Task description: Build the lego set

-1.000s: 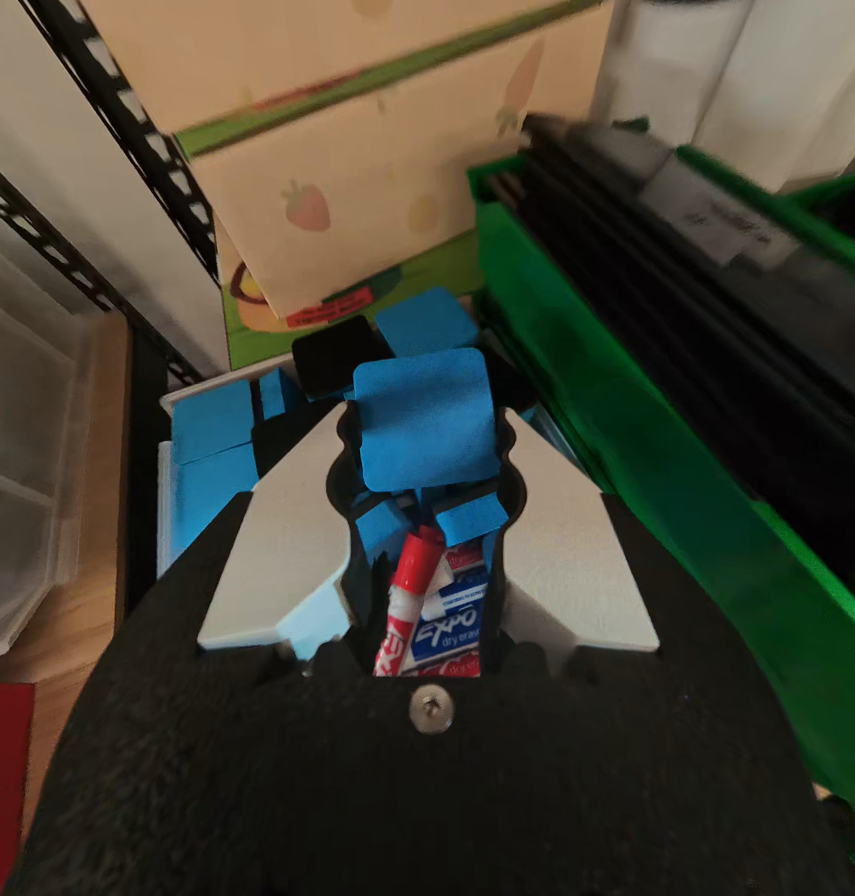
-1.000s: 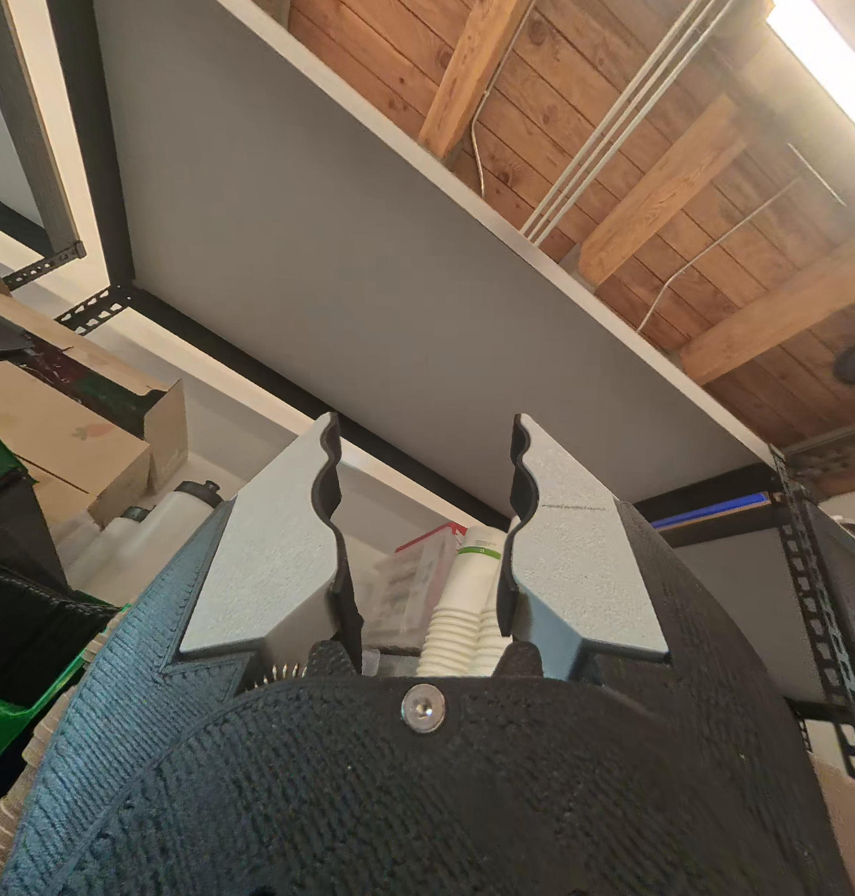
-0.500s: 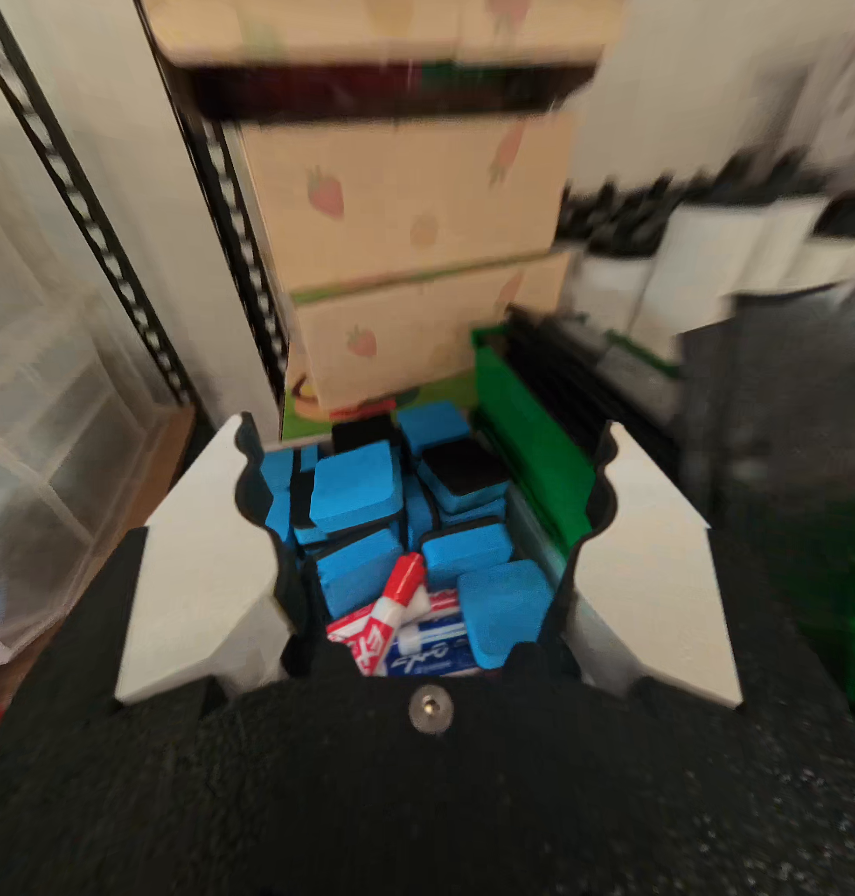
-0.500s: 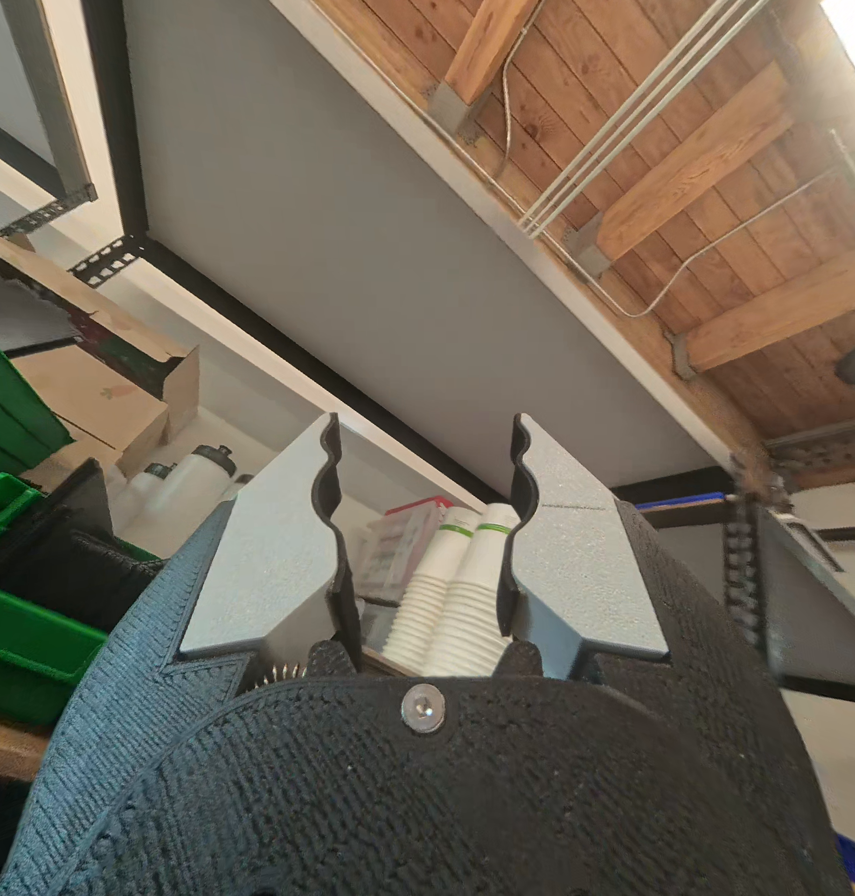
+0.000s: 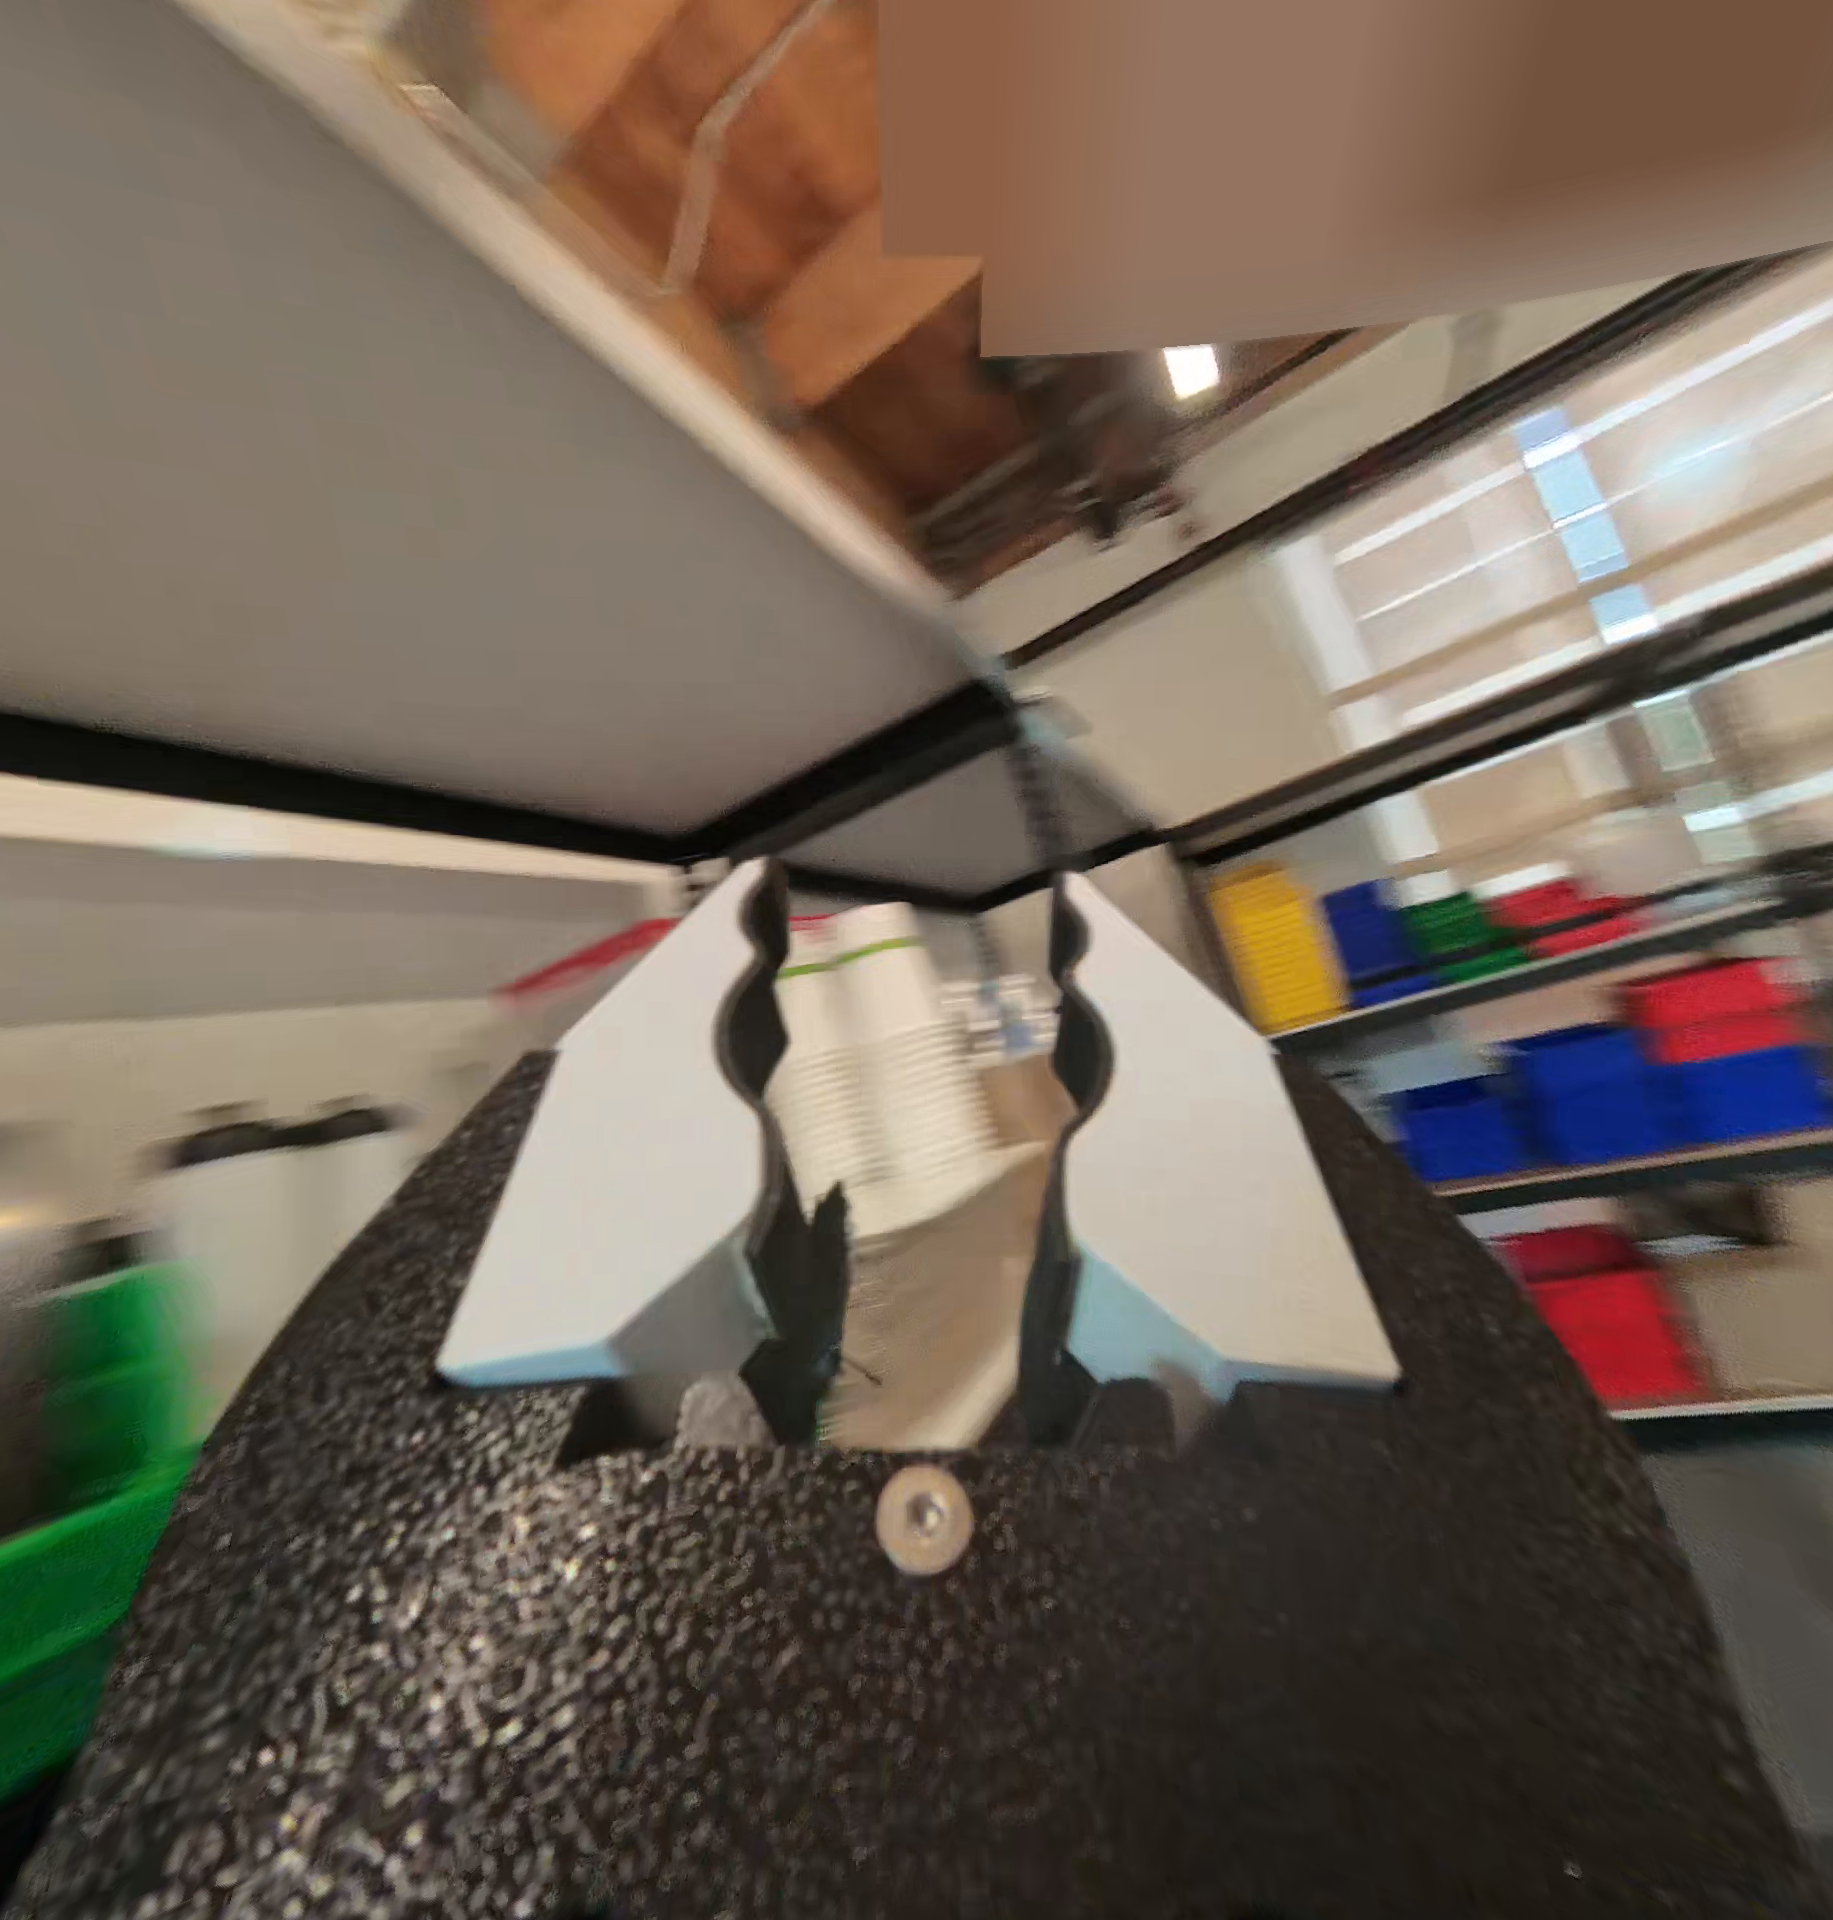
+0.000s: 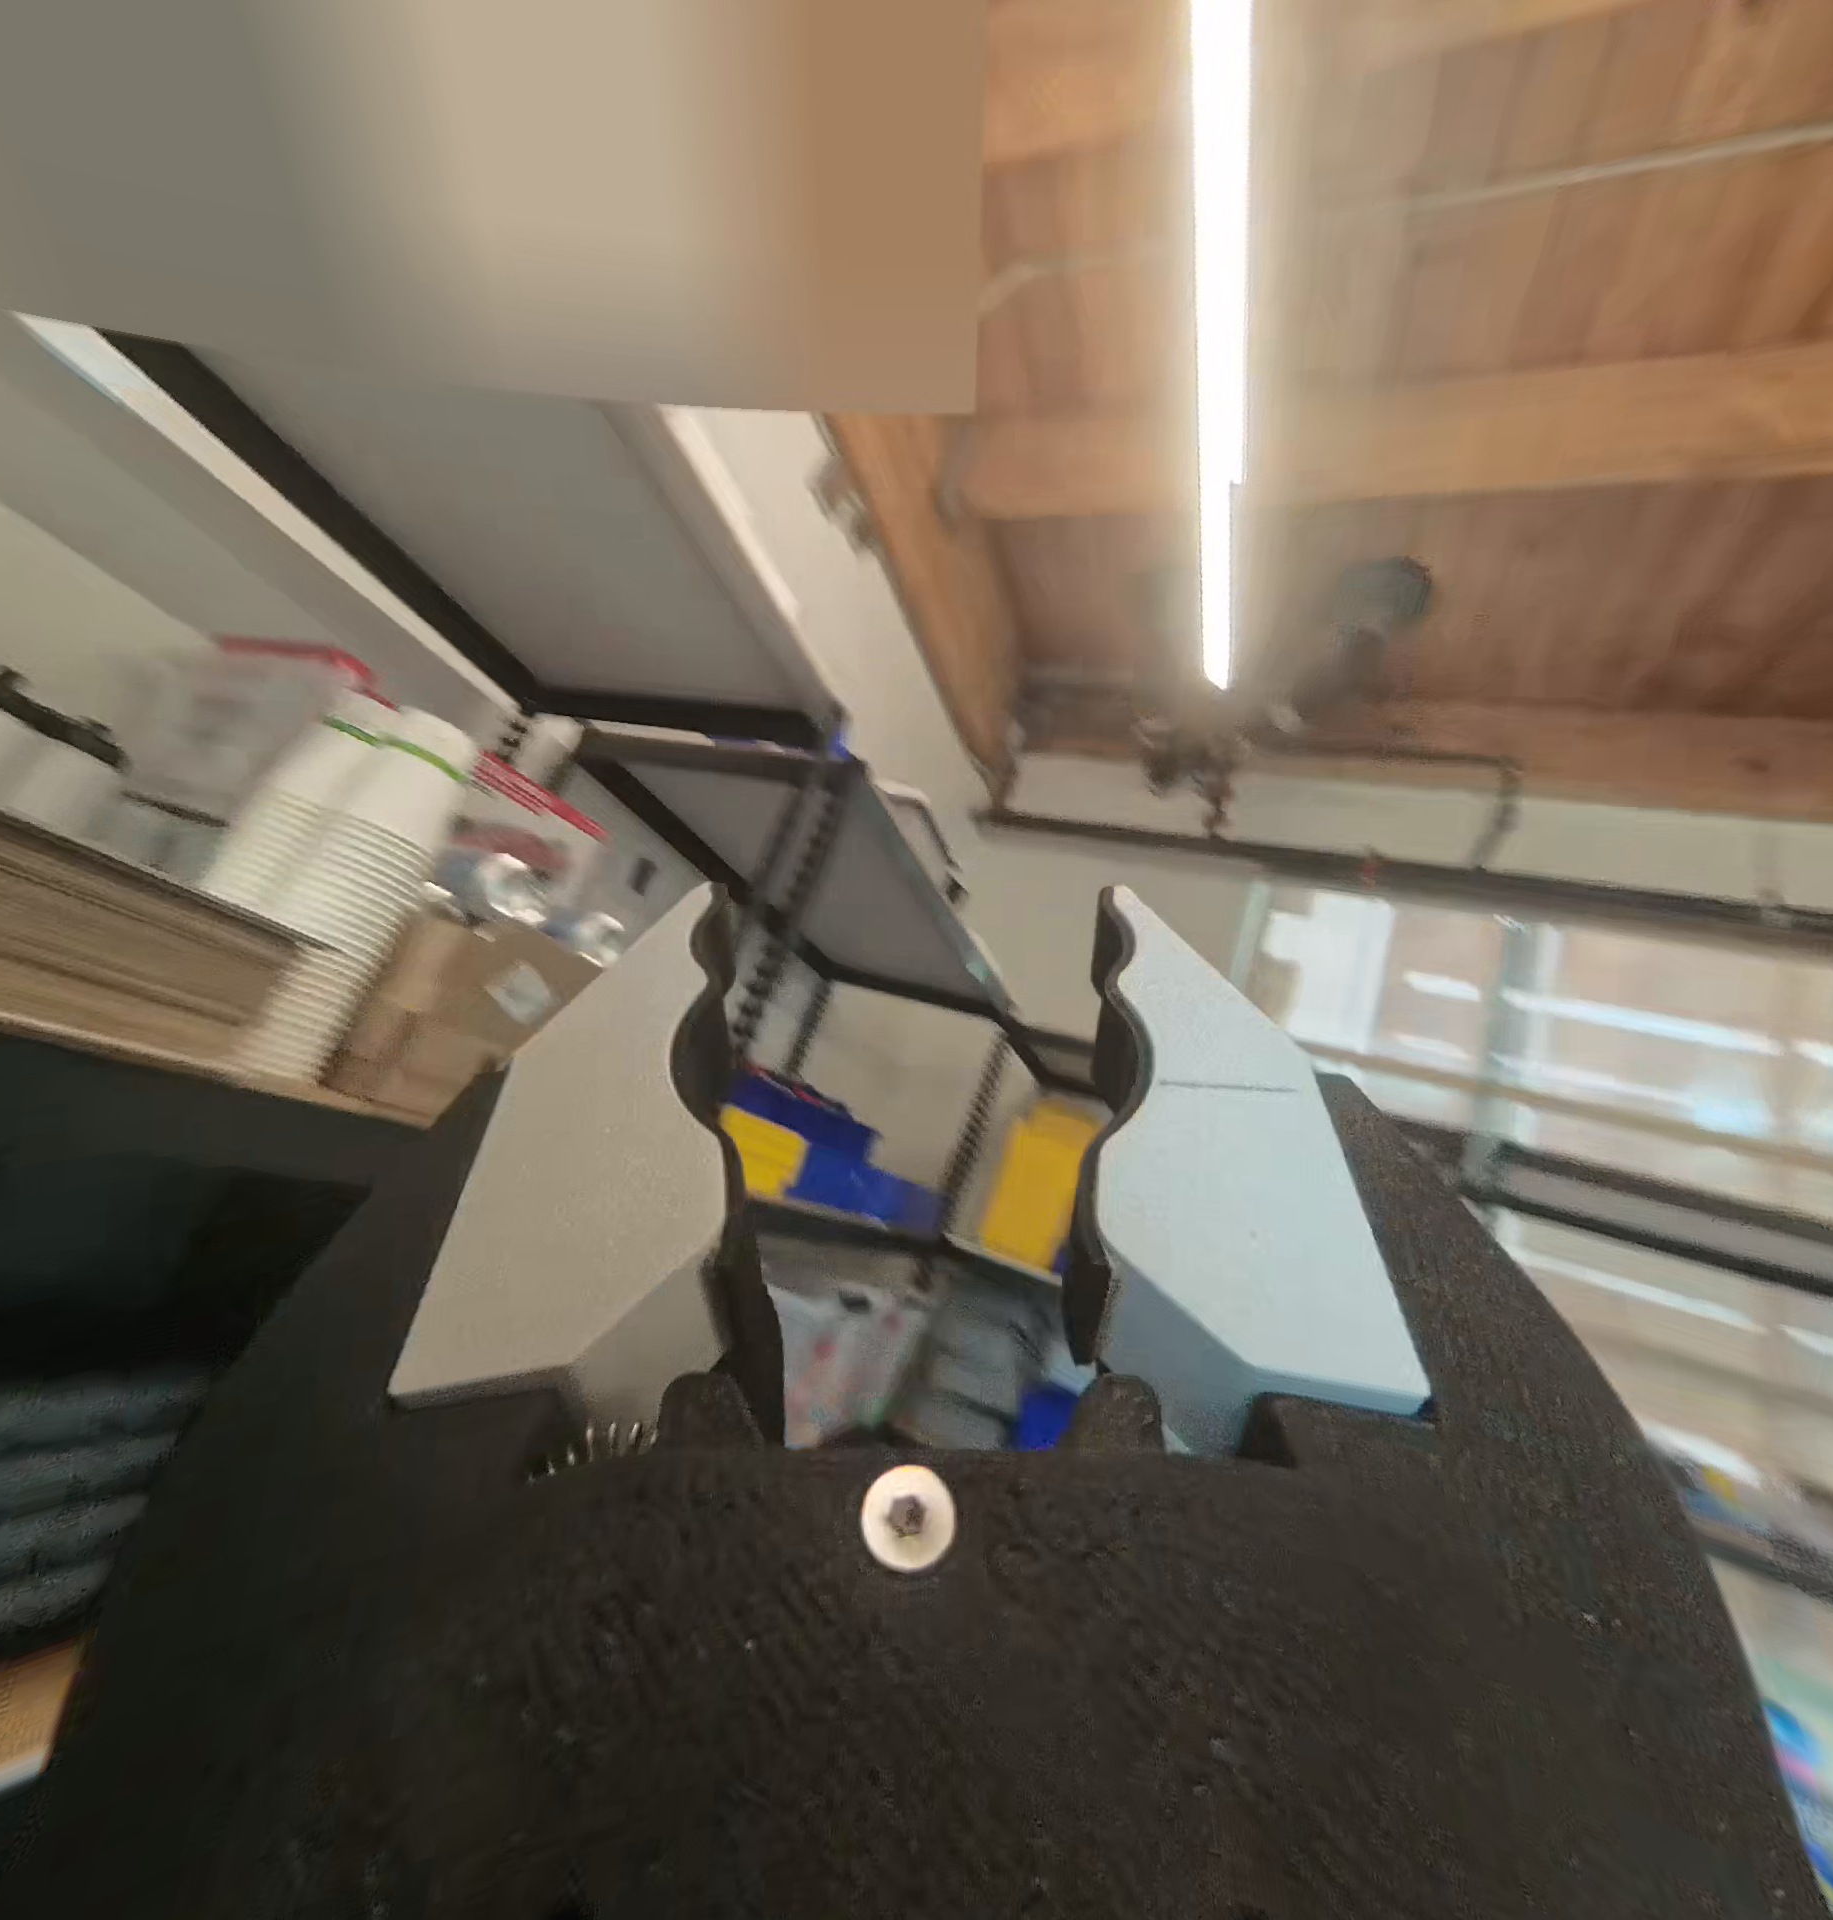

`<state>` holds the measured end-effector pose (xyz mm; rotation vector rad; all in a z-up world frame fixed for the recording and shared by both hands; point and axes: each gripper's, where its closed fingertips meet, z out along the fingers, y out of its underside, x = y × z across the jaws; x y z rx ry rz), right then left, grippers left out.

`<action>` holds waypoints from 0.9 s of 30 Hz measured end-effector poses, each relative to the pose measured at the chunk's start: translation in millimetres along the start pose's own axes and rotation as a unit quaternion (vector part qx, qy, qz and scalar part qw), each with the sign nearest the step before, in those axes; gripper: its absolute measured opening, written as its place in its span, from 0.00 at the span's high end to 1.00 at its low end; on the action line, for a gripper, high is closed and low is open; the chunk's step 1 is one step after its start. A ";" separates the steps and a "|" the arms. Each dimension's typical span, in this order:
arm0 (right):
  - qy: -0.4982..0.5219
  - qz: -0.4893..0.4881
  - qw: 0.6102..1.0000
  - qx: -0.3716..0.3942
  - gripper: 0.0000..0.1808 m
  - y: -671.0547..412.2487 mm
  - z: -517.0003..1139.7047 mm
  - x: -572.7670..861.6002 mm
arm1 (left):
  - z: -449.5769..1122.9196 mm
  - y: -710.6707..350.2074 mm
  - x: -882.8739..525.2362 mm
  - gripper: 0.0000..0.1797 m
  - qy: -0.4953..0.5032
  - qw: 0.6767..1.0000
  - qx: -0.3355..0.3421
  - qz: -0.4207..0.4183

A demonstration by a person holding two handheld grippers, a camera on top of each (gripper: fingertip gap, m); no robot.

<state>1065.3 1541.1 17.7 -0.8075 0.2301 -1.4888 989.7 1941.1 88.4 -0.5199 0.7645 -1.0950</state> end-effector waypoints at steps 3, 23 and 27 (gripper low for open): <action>0.085 -0.046 0.993 -0.071 0.64 -34.3 -69.1 96.9 | 9.6 36.3 119.0 0.81 0.122 0.990 -0.014 -0.071; 0.477 -0.462 0.659 -0.353 1.00 -425.9 -638.2 459.9 | -313.0 -388.5 877.7 0.97 0.698 0.526 0.075 -0.480; 0.504 -0.454 0.629 -0.379 1.00 -455.2 -706.1 520.8 | -361.7 -445.4 967.1 1.00 0.722 0.527 0.101 -0.437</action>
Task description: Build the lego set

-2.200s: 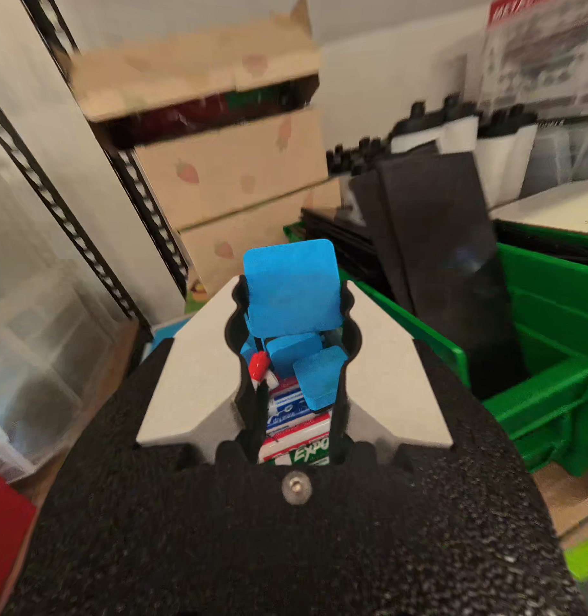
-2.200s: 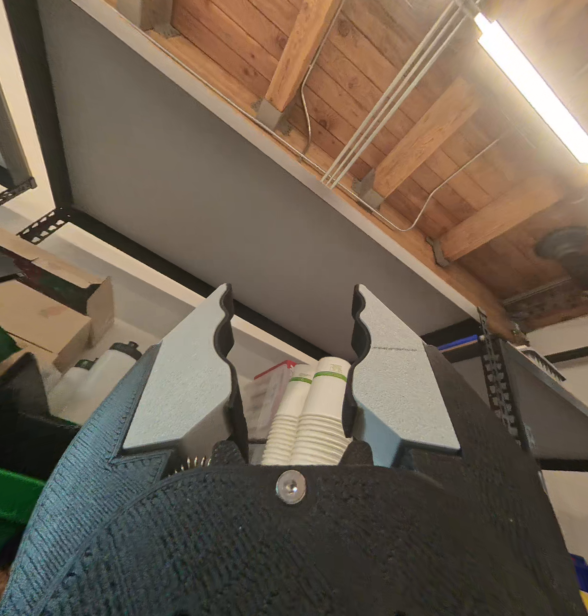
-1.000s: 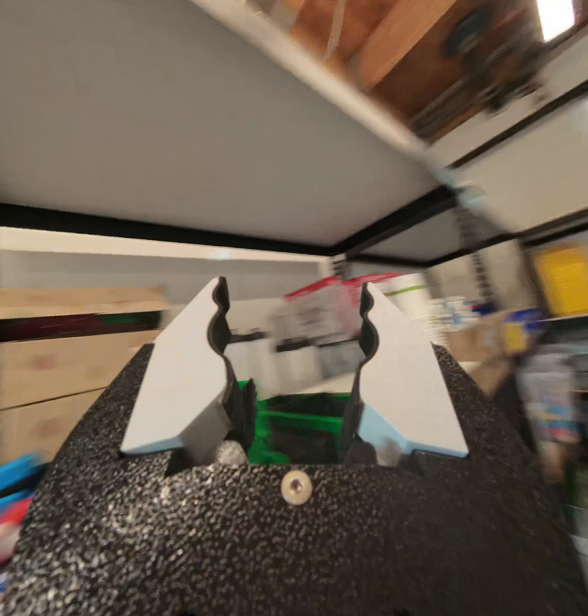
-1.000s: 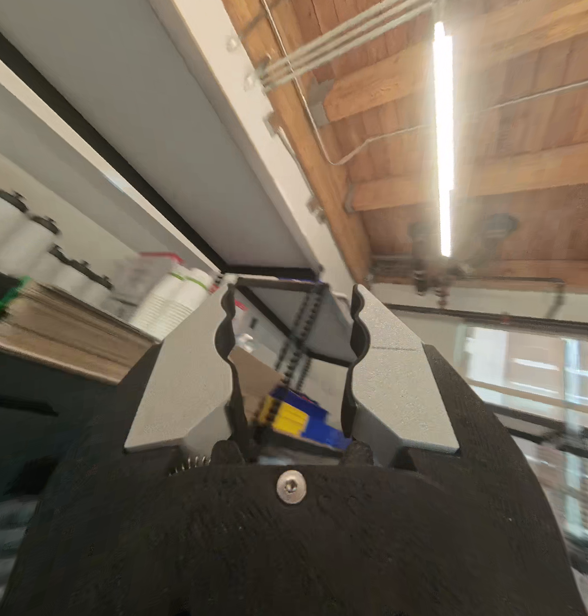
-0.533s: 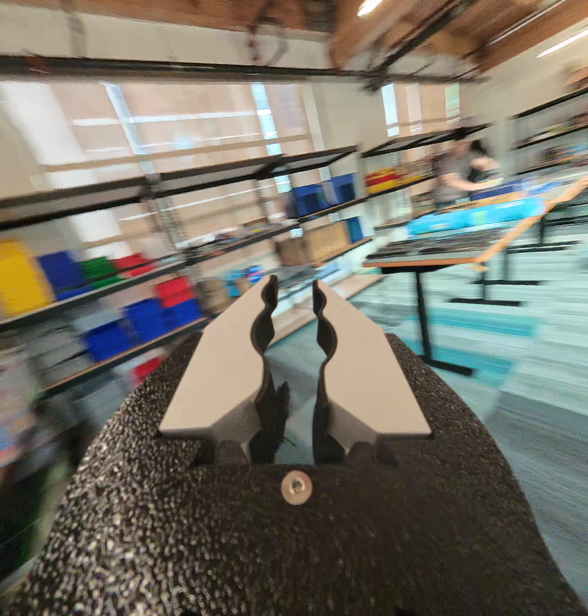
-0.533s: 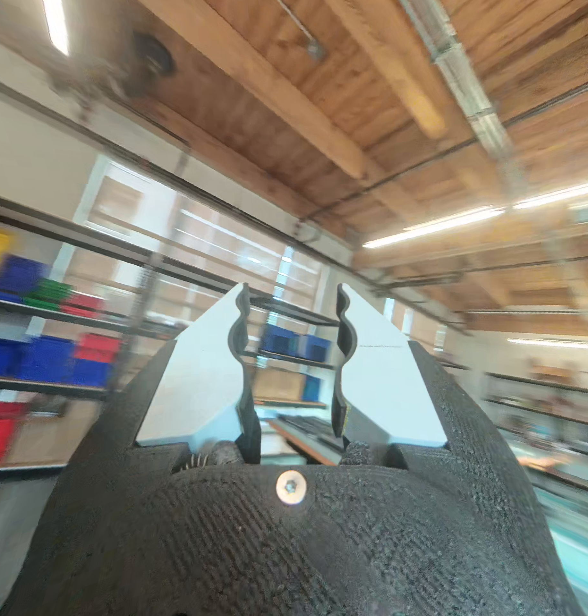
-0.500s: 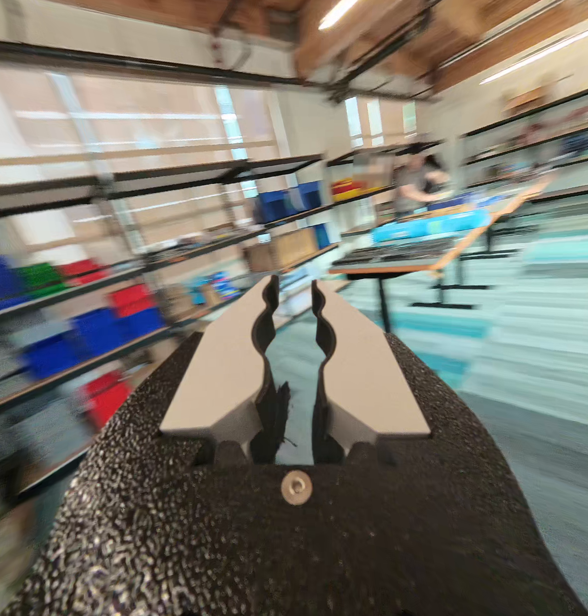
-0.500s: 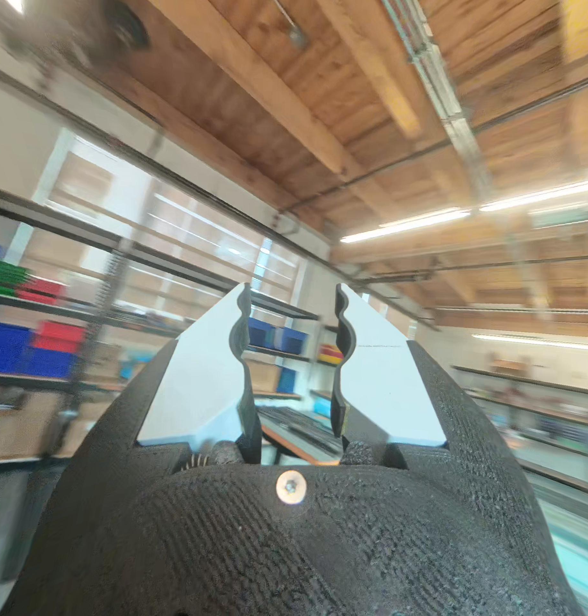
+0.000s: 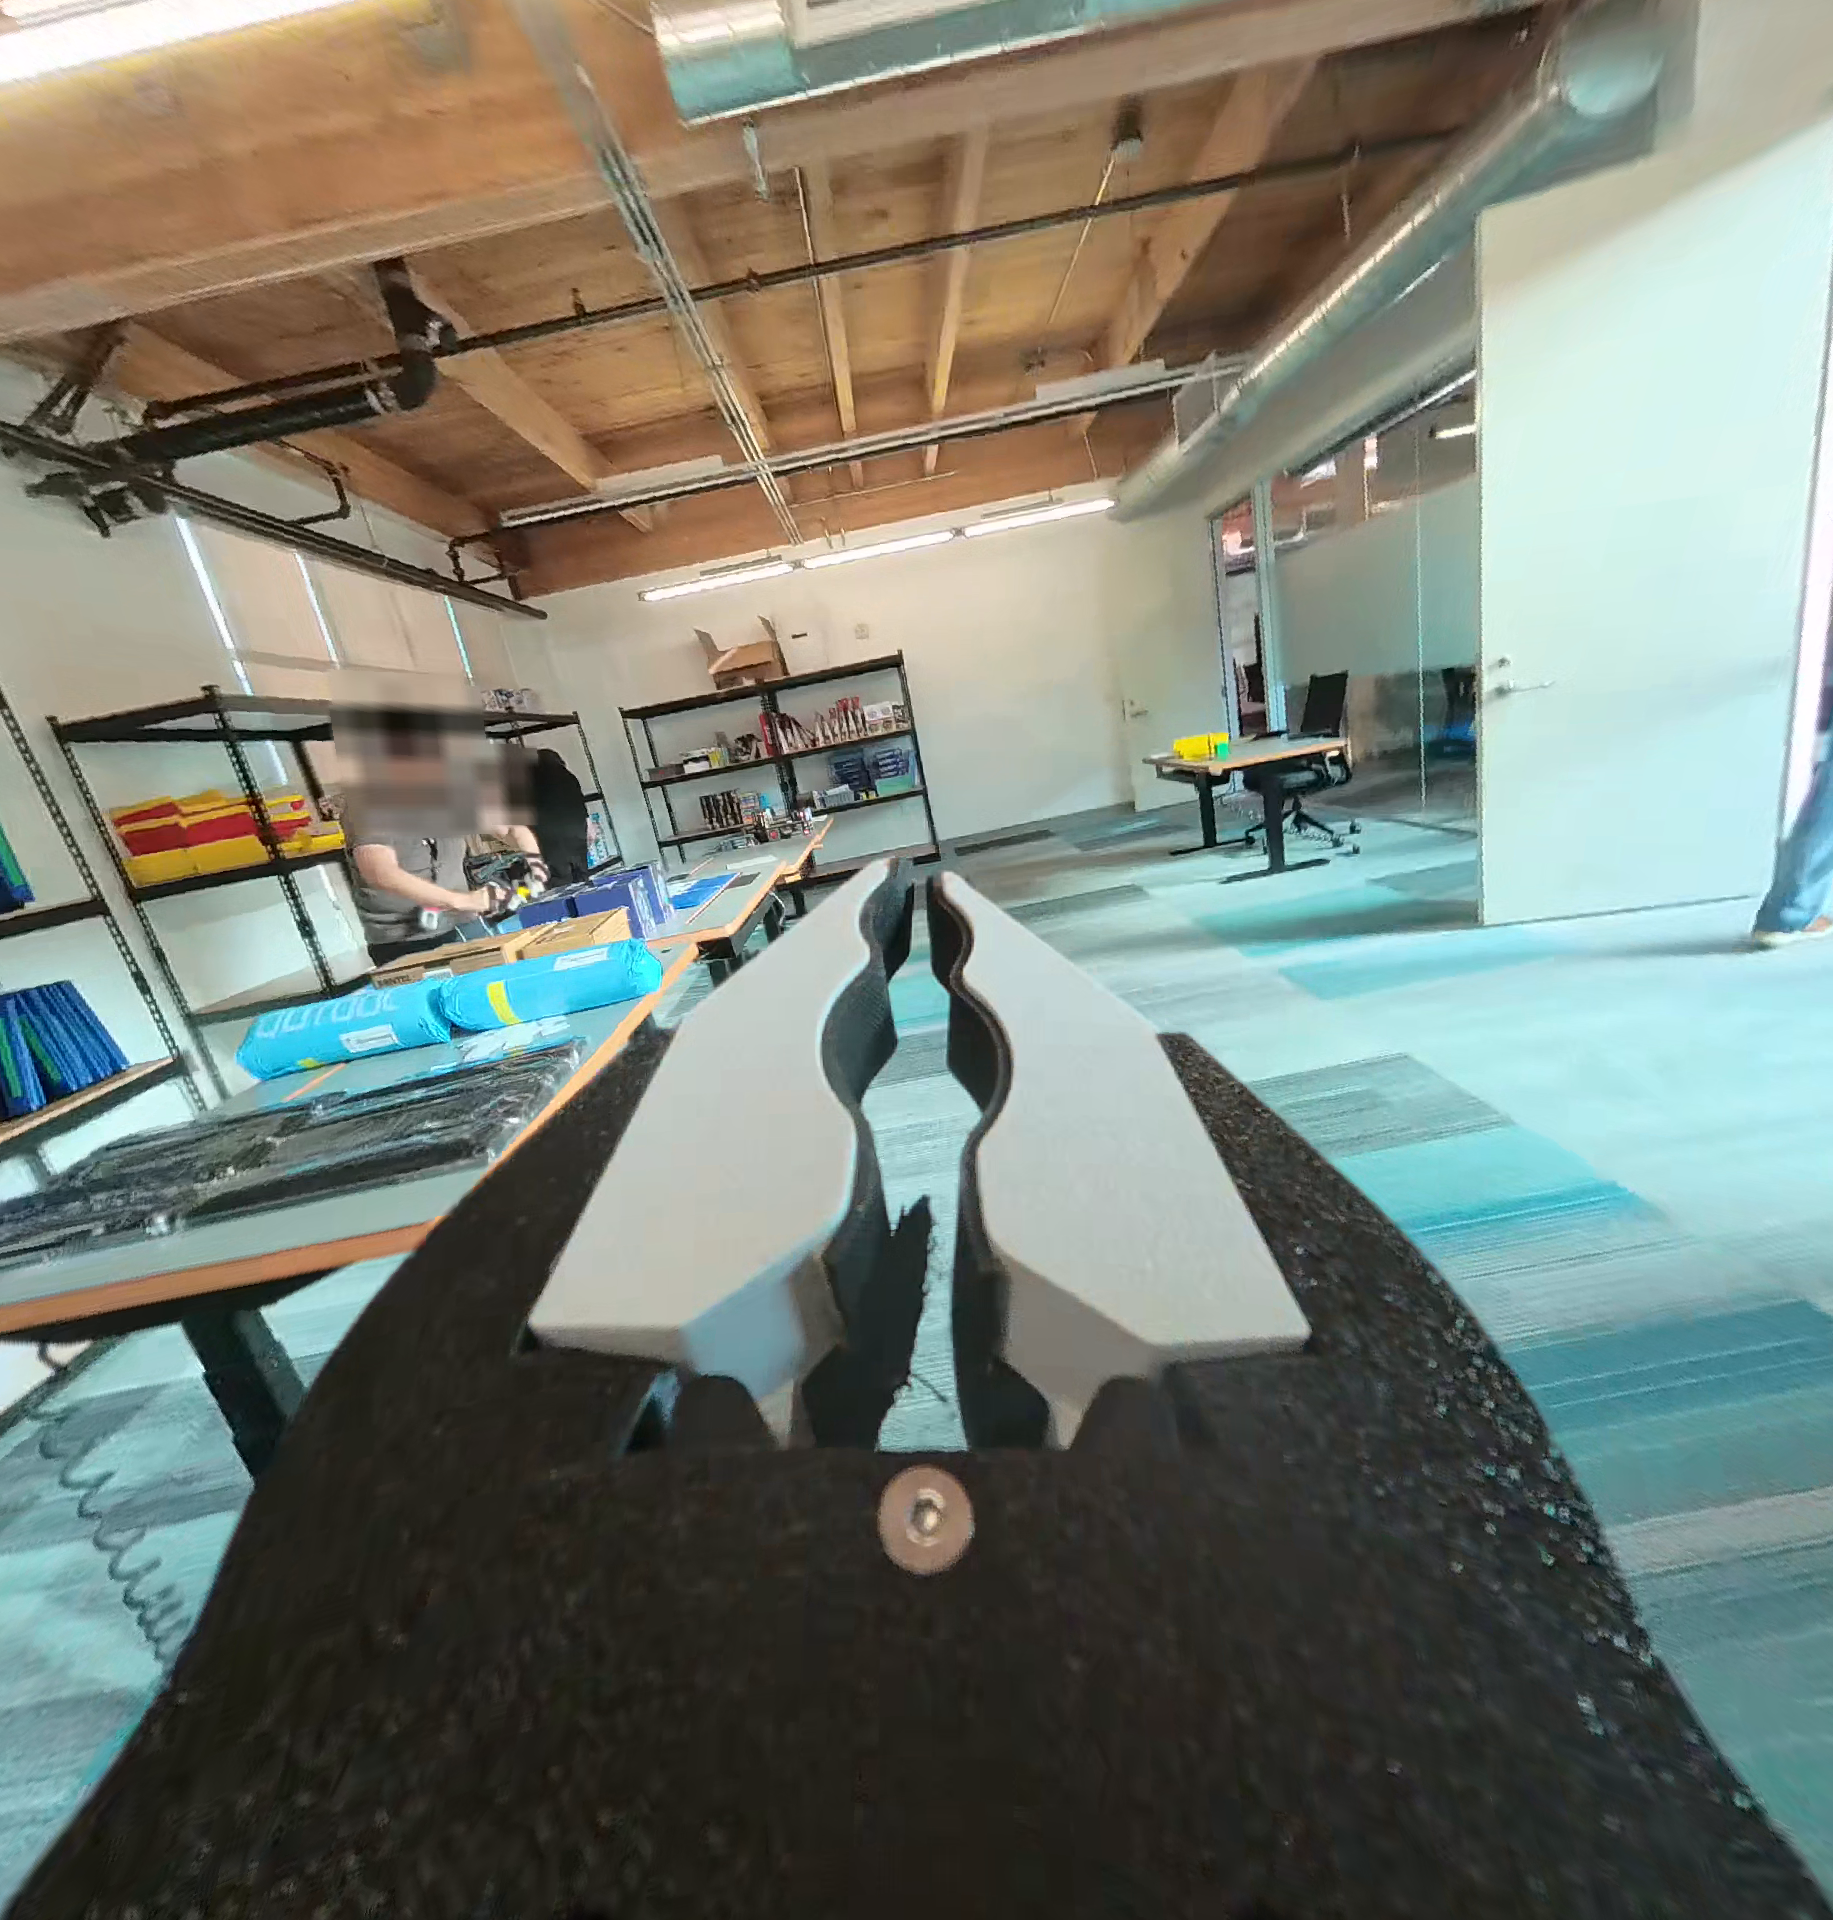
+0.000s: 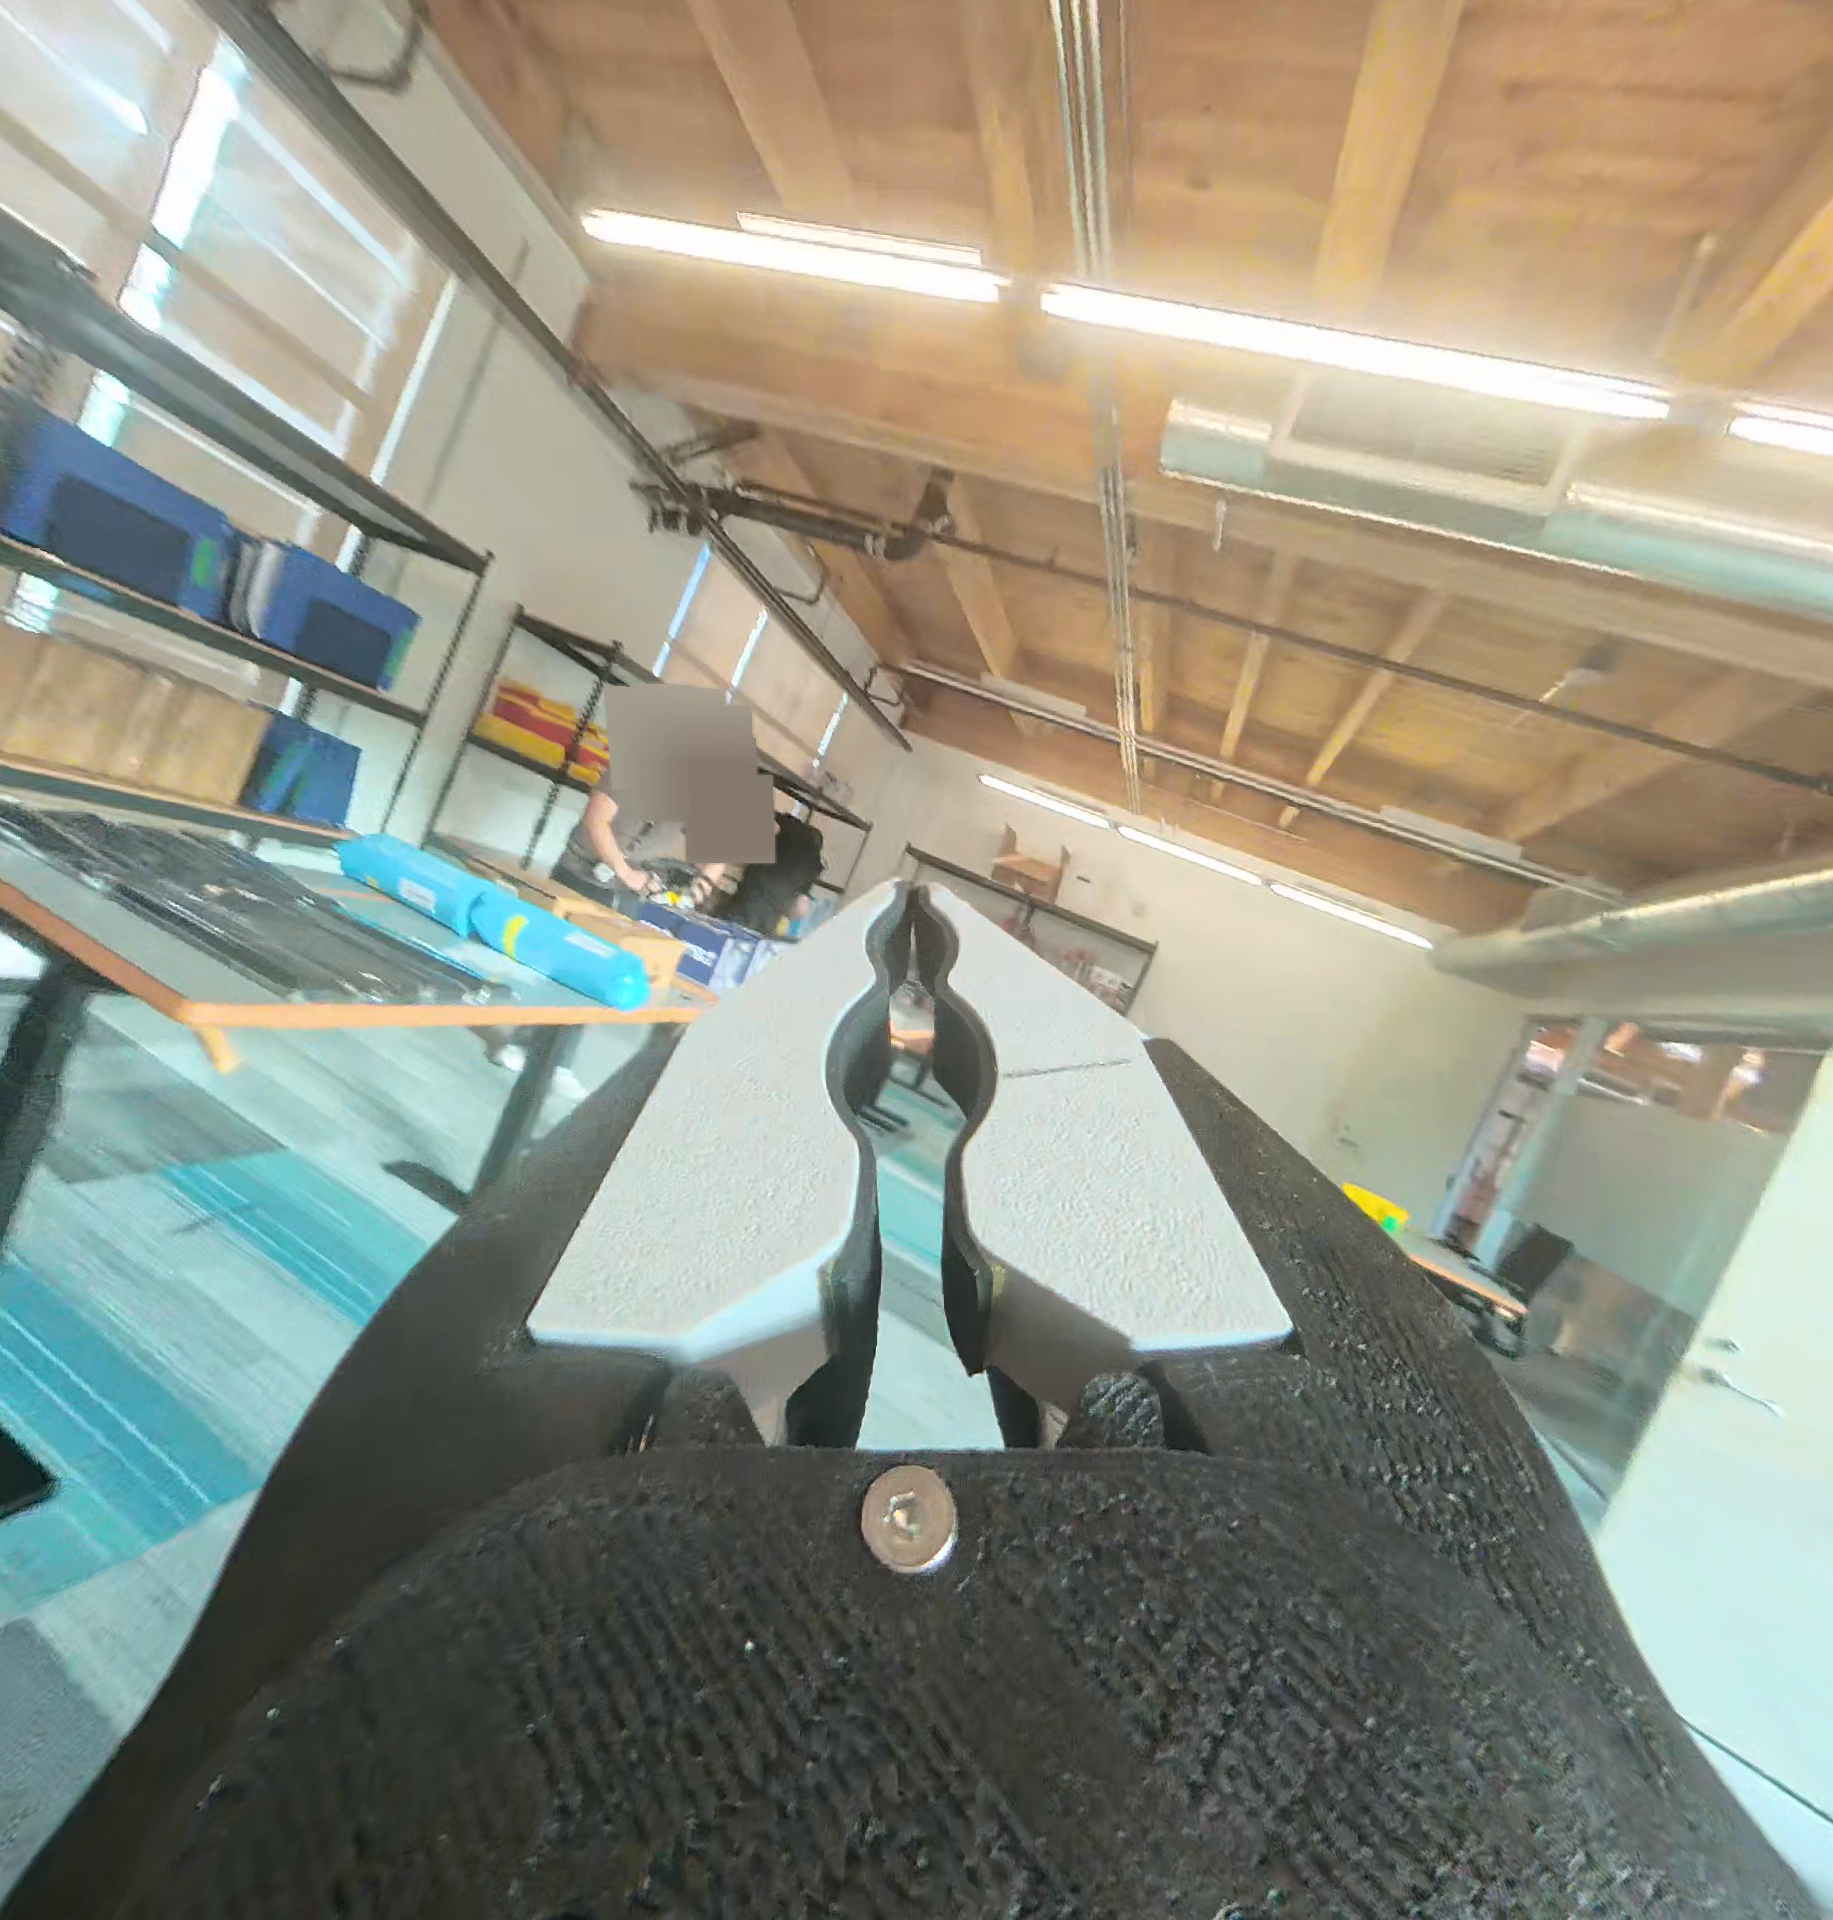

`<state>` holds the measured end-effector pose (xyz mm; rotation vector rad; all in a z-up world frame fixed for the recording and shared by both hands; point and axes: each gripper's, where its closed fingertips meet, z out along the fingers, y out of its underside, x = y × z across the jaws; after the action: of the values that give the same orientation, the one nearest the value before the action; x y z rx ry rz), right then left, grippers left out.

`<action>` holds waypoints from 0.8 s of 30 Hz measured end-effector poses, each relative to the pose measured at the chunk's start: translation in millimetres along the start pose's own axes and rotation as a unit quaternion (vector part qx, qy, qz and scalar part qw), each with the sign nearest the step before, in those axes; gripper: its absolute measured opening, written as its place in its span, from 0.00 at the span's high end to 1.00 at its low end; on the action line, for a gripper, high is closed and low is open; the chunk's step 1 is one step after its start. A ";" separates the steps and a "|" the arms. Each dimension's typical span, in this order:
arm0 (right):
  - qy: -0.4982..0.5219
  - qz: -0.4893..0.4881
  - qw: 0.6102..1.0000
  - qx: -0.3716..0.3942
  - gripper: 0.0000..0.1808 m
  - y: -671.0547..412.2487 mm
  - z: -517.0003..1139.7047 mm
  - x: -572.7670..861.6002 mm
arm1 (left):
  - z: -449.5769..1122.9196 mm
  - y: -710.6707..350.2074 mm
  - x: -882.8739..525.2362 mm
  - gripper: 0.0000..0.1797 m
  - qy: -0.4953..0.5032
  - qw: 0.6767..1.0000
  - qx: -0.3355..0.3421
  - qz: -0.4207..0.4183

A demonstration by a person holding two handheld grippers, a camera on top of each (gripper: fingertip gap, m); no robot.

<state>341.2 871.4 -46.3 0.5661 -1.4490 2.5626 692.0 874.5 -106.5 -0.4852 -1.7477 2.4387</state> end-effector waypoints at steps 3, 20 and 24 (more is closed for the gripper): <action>0.026 -0.013 1.000 -0.013 1.00 48.3 38.2 29.8 | 70.9 41.4 -11.8 1.00 -0.009 1.000 -0.011 0.020; 0.068 -0.040 0.987 -0.143 0.89 370.8 357.2 203.9 | 654.6 226.7 48.0 0.98 0.195 0.979 -0.031 -0.040; 0.140 -0.056 0.969 -0.196 0.83 469.9 378.0 277.3 | 787.9 304.0 73.0 0.74 0.209 0.972 -0.092 -0.061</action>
<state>38.8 287.4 -136.1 0.2095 -1.6952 2.0841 406.1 79.6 -177.4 -0.8155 -1.7581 1.9231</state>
